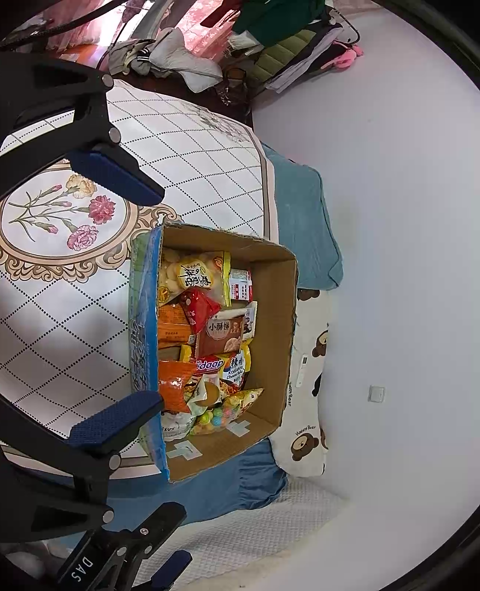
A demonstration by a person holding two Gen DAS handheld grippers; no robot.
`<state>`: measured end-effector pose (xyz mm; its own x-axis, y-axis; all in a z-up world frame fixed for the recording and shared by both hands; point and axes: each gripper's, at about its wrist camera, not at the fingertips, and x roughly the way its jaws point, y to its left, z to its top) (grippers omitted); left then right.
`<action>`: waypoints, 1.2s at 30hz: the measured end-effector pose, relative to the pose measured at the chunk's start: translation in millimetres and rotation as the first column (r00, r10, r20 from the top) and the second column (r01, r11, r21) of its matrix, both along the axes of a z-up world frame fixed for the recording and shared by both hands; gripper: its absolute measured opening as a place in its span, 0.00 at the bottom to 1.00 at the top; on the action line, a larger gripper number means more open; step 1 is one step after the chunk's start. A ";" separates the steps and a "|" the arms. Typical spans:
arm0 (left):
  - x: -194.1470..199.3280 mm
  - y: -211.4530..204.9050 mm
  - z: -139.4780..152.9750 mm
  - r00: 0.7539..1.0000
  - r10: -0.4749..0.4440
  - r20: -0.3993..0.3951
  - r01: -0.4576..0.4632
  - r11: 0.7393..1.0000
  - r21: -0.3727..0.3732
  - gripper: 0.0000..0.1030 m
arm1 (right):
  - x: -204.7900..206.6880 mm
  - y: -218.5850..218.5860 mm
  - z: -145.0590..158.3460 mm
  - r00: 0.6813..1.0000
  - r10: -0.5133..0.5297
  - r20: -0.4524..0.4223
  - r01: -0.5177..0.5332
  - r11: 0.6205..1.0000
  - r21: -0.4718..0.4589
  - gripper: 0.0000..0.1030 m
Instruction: Organize snacks
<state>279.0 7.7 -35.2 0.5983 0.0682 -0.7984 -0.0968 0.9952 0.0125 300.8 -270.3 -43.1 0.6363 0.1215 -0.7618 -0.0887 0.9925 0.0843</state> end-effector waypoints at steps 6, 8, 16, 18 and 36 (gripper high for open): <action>-0.1 0.2 0.2 1.000 0.000 0.001 0.000 1.000 0.000 0.99 | -1.0 0.0 0.9 1.000 0.003 0.000 -0.003 1.000 0.000 1.00; -0.1 0.0 0.0 1.000 0.001 0.000 -0.001 1.000 0.000 0.99 | -1.3 -0.1 0.9 1.000 0.003 -0.001 -0.003 1.000 -0.001 1.00; 0.1 0.0 -0.2 1.000 0.000 0.000 0.000 1.000 0.001 0.99 | -1.9 -0.4 1.3 1.000 0.001 0.001 -0.001 1.000 0.002 1.00; -0.8 -0.2 0.2 1.000 0.002 0.000 -0.002 1.000 0.000 0.99 | -1.7 -0.4 1.4 1.000 0.002 0.002 -0.002 1.000 0.000 1.00; -2.3 -0.8 0.8 1.000 -0.001 0.003 0.001 1.000 -0.001 0.99 | -3.6 -0.3 1.9 1.000 0.004 0.000 -0.004 1.000 0.002 1.00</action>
